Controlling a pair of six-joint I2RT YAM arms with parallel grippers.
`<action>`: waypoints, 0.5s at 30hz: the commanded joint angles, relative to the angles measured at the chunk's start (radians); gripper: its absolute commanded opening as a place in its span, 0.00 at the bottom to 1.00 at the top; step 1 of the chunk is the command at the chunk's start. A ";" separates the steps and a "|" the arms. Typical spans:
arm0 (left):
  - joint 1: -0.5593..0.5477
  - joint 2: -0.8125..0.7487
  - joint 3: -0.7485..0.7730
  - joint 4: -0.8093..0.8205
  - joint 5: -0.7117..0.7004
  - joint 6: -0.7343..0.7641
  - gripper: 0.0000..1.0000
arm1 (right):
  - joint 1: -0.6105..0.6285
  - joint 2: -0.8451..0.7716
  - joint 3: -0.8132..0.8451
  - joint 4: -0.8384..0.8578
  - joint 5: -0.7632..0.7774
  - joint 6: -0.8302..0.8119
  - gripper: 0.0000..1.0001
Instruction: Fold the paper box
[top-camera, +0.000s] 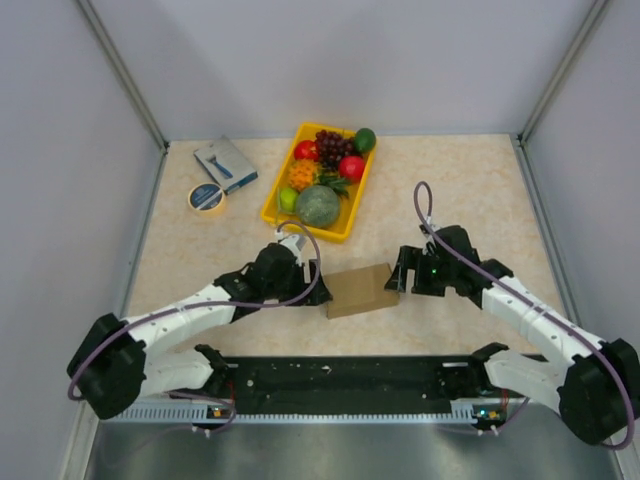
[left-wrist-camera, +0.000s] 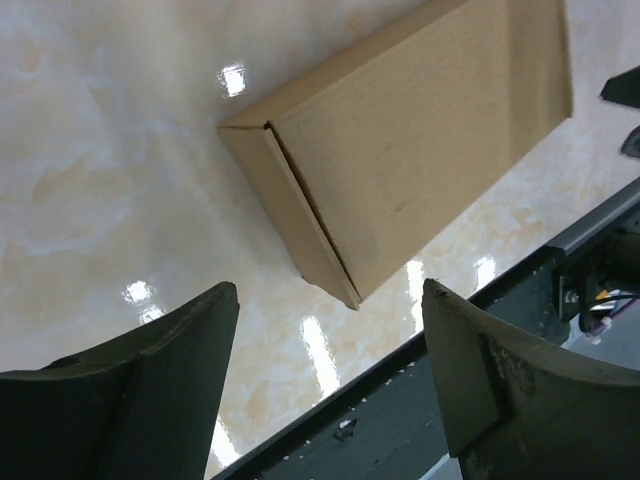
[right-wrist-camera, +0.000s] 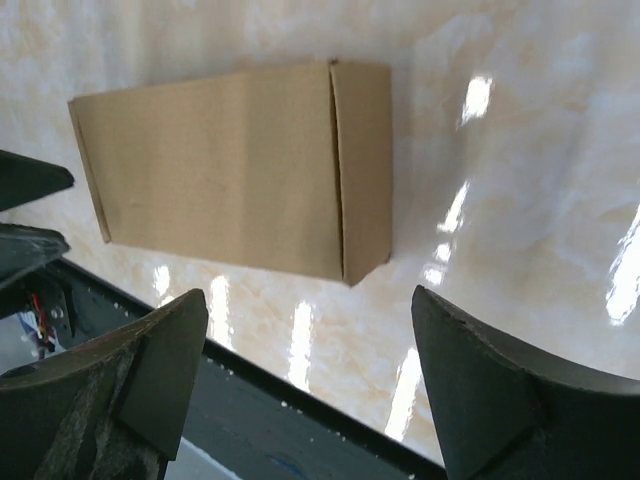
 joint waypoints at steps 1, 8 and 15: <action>0.008 0.144 0.051 0.152 0.054 0.006 0.75 | -0.081 0.106 0.080 0.082 -0.107 -0.150 0.82; 0.011 0.444 0.223 0.251 0.170 0.115 0.66 | -0.089 0.169 0.115 0.076 -0.145 -0.185 0.78; 0.002 0.698 0.527 0.189 0.262 0.170 0.68 | -0.100 0.062 -0.021 0.148 -0.256 0.086 0.81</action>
